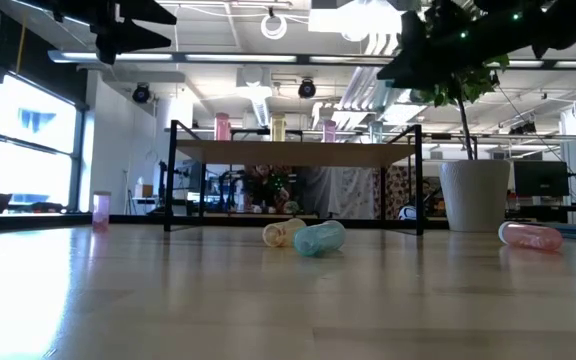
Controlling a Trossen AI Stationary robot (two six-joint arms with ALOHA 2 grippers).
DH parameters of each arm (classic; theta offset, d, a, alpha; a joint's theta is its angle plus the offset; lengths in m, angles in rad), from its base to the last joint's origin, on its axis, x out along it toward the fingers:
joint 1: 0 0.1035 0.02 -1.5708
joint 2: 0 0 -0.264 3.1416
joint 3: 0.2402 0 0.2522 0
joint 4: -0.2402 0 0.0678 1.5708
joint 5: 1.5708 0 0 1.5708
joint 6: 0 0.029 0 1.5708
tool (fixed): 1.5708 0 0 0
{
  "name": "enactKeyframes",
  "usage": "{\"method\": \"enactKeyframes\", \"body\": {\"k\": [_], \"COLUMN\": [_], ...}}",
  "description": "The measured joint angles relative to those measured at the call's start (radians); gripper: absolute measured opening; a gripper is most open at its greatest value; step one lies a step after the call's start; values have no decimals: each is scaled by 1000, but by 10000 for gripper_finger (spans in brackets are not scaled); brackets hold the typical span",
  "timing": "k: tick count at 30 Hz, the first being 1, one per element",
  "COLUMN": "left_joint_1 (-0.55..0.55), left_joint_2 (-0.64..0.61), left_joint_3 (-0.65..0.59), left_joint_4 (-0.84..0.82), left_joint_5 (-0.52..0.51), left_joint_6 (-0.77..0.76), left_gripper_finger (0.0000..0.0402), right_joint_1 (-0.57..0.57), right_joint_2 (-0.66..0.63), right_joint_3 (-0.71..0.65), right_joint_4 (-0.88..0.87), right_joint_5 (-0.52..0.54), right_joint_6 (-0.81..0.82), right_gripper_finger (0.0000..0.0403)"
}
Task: Pick and place medicine bottles onto shelf by color
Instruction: Put the right blue pill bottle on the shelf aligned with the blue pill bottle
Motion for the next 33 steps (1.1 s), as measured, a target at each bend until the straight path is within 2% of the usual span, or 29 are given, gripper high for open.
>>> {"method": "enactKeyframes", "body": {"k": [6, 11, 15, 23, 33], "left_joint_1": [0, 0, 0, 0, 0], "left_joint_2": [0, 0, 0, 0, 0], "left_joint_3": [0, 0, 0, 0, 0], "left_joint_4": [0, -1, -2, -2, -2], "left_joint_5": [0, -13, -16, -23, -33], "left_joint_6": [0, -1, -1, -1, -1], "left_gripper_finger": [239, 239, 239, 239, 239], "right_joint_1": [-31, -77, -131, -189, -224], "right_joint_2": [42, 43, 43, 51, 71], "right_joint_3": [64, 102, 107, 107, 107], "right_joint_4": [-185, -274, -287, -313, -321], "right_joint_5": [-16, -48, -137, -238, -272], "right_joint_6": [-6, 9, 60, 99, 78], "right_gripper_finger": [107, 107, 107, 107, 107]}}
